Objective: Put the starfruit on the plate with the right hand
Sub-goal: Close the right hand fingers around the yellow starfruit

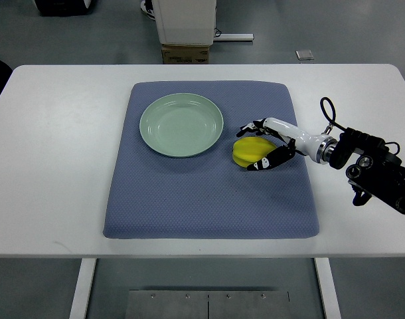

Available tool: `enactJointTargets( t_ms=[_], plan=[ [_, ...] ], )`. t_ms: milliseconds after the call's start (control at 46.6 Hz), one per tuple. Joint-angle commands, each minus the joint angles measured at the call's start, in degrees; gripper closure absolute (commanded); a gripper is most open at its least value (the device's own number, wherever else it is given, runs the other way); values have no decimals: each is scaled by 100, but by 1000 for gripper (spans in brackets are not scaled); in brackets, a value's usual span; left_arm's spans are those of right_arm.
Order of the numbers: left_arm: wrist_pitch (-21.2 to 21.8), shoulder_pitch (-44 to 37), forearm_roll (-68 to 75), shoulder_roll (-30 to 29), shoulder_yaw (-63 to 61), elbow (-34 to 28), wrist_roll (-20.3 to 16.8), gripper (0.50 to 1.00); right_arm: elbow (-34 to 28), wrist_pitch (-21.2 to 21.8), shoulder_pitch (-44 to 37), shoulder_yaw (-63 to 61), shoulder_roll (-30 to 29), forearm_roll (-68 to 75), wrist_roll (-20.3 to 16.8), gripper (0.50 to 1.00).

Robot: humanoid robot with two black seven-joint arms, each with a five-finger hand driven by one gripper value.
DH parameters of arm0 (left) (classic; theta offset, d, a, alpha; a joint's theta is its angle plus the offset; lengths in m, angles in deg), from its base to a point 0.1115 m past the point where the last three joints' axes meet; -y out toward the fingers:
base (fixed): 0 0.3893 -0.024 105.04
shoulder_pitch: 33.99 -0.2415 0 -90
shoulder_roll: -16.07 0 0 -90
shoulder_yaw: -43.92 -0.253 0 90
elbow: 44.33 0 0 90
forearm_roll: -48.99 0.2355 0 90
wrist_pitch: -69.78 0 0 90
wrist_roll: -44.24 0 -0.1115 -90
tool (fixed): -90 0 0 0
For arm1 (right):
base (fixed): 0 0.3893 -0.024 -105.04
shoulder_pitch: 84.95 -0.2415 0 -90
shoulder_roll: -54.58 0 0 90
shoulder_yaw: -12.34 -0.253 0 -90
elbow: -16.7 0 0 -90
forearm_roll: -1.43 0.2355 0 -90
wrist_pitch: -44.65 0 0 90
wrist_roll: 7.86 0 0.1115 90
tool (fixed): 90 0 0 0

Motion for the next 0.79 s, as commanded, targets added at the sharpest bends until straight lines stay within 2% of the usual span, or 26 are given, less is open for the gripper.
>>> enactJointTargets(
  t_ms=[0, 257, 386, 429, 622, 729, 772],
  plan=[
    [1, -4, 4, 0, -4, 1, 0, 500, 38, 0, 10, 11, 1, 0, 0, 601],
    [1, -4, -4, 0, -4, 1, 0, 500, 65, -132, 19, 195, -8, -9, 0, 607],
    [1, 5, -4, 0, 5, 1, 0, 500, 91, -132, 19, 195, 1, -9, 0, 651],
    [-8, -4, 4, 0, 5, 1, 0, 500, 109, -132, 19, 195, -8, -9, 0, 680],
    [1, 4, -4, 0, -4, 9, 0, 500, 206, -132, 10, 151, -17, 0, -9, 868],
    [1, -4, -4, 0, 5, 1, 0, 500, 206, -123, -16, 116, -17, 9, -9, 998],
    [1, 4, -4, 0, 5, 1, 0, 500, 206, -123, -25, 64, -17, 9, -18, 1000]
  ],
)
